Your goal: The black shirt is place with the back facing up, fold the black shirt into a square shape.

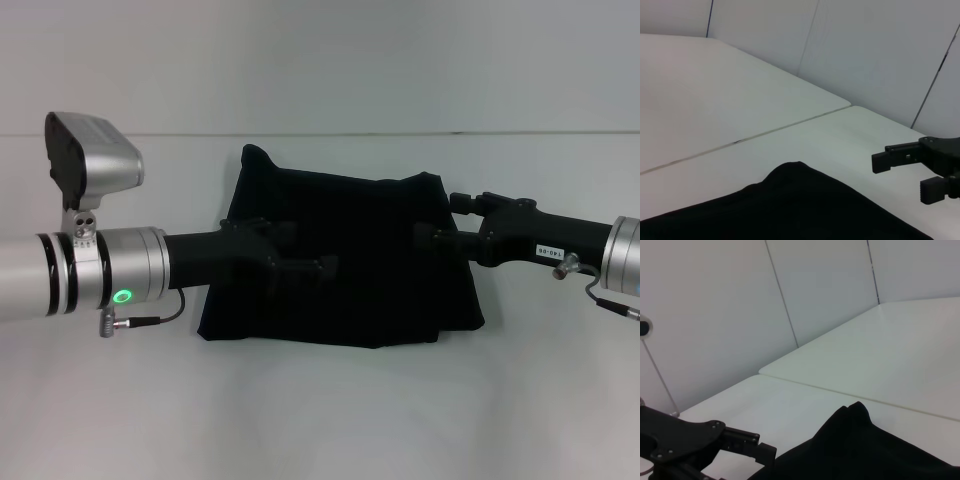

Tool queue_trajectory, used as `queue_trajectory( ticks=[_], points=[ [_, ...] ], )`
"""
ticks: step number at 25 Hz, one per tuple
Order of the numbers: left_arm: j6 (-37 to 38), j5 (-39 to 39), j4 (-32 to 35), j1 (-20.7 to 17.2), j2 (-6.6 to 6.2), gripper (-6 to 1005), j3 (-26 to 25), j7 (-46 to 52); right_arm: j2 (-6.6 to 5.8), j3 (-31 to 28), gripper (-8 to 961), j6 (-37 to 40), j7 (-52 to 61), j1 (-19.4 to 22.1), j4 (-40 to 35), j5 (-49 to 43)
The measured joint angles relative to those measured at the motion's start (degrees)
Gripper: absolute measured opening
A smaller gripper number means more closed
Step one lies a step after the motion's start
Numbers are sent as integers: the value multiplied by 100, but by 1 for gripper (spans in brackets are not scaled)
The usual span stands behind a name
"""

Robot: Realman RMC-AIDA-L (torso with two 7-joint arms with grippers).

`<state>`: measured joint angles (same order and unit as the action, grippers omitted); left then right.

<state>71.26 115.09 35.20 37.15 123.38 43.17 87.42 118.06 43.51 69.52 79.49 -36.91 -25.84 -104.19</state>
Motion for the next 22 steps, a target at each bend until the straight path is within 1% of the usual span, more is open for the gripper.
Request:
queue_trajectory(
  ticks=[22],
  points=[
    [-132, -48, -130, -15, 1, 891, -19, 23, -3, -5, 915, -8, 76, 9, 0, -5]
  ],
)
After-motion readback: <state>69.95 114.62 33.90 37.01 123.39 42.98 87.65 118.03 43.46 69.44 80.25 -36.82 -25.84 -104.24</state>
